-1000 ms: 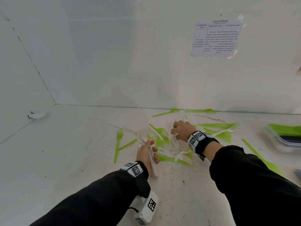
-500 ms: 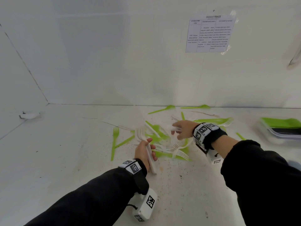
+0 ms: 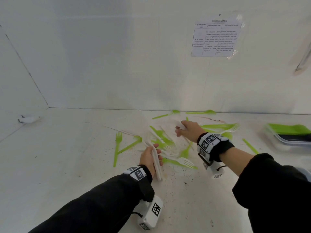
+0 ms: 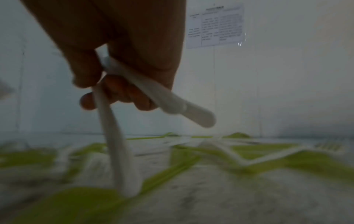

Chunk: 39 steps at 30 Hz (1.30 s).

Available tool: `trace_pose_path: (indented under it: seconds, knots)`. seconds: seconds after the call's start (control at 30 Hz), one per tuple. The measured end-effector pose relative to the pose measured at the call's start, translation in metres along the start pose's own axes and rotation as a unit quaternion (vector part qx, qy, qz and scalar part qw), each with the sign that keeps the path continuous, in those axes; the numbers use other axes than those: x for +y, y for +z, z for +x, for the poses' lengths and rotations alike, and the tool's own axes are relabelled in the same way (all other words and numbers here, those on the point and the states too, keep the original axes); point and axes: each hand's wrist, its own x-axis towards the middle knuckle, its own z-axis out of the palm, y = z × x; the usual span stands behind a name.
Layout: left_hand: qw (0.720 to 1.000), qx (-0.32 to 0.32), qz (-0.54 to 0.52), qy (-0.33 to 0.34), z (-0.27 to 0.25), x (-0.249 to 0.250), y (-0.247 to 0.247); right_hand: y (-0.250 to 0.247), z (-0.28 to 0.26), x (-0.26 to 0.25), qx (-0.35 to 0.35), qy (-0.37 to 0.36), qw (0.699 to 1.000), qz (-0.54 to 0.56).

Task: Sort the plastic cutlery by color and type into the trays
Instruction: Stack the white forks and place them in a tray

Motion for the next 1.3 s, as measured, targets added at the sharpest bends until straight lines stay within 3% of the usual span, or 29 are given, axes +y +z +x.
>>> trace_pose_path:
  seconds: [0.07,0.2,0.43,0.8,1.0,1.3]
  knots:
    - [1.000,-0.005,0.001,0.005,0.000,-0.001,0.000,0.011,-0.004,-0.013,0.009,0.008,0.998,0.061]
    - [1.000,-0.013,0.010,0.007,-0.003,0.000,0.002,0.042,-0.015,-0.031,-0.065,0.024,0.988,0.136]
    - [0.998,-0.057,-0.018,0.007,-0.005,-0.002,-0.002,0.077,-0.024,-0.036,-0.022,0.052,0.978,0.200]
    - [0.994,-0.079,-0.073,-0.013,-0.005,-0.003,0.001,0.081,-0.027,-0.033,-0.028,0.084,0.957,0.276]
    - [0.994,-0.086,-0.066,-0.019,-0.006,-0.004,-0.001,0.081,-0.029,-0.036,-0.026,0.084,0.962,0.259]
    - [0.997,-0.054,-0.047,-0.001,-0.001,-0.004,0.000,0.079,-0.032,-0.051,-0.066,0.097,0.934,0.337]
